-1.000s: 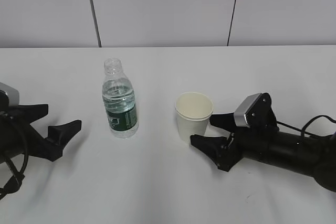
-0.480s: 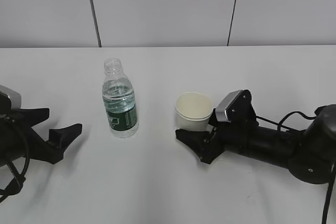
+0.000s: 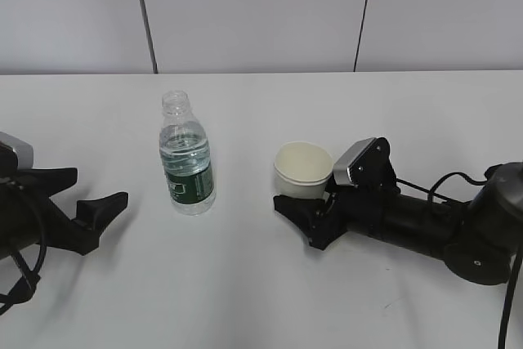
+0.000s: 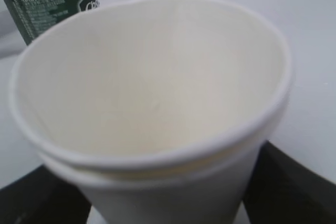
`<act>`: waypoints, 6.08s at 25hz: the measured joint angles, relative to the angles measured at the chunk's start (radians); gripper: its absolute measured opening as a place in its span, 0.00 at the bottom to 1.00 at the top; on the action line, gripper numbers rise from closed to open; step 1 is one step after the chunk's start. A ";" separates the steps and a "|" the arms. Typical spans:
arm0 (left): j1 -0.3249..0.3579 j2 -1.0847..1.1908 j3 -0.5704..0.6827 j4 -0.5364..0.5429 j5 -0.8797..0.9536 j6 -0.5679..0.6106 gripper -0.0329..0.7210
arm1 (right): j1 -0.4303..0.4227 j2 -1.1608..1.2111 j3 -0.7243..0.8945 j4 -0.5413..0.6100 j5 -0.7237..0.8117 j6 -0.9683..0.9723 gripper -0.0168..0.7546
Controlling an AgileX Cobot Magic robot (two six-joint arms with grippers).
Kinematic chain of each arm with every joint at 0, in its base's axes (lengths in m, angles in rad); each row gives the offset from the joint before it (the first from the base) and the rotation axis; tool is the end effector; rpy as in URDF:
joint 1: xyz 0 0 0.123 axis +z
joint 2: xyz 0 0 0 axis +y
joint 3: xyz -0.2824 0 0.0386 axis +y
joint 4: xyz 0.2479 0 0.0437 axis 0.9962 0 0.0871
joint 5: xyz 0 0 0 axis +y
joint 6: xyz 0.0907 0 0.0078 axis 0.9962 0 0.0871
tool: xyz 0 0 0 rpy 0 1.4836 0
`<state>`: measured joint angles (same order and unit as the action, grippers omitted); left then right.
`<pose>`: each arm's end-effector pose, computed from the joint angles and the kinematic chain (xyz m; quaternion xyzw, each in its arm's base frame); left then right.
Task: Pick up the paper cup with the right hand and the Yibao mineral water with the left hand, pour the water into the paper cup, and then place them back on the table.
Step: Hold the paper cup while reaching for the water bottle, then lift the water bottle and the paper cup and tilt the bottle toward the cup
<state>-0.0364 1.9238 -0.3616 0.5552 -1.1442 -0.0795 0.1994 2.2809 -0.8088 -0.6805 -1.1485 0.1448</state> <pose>0.2516 -0.0528 0.0962 0.2203 0.7877 -0.1693 0.5499 0.3343 0.1208 0.0447 -0.3159 0.7322 0.2521 0.5482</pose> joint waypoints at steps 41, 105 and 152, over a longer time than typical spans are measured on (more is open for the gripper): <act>-0.126 0.050 -0.065 0.010 0.002 -0.023 0.76 | -0.001 -0.041 0.059 0.026 -0.006 -0.023 0.75; -0.175 0.110 -0.164 0.025 0.000 -0.090 0.90 | -0.001 -0.054 0.072 0.066 -0.006 -0.070 0.72; -0.258 0.236 -0.331 -0.030 0.000 -0.094 0.60 | -0.001 -0.056 0.072 0.066 -0.005 -0.072 0.72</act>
<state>-0.2947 2.1596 -0.6929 0.5252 -1.1440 -0.1736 0.1988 2.2251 -0.7364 -0.6143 -1.1532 0.0732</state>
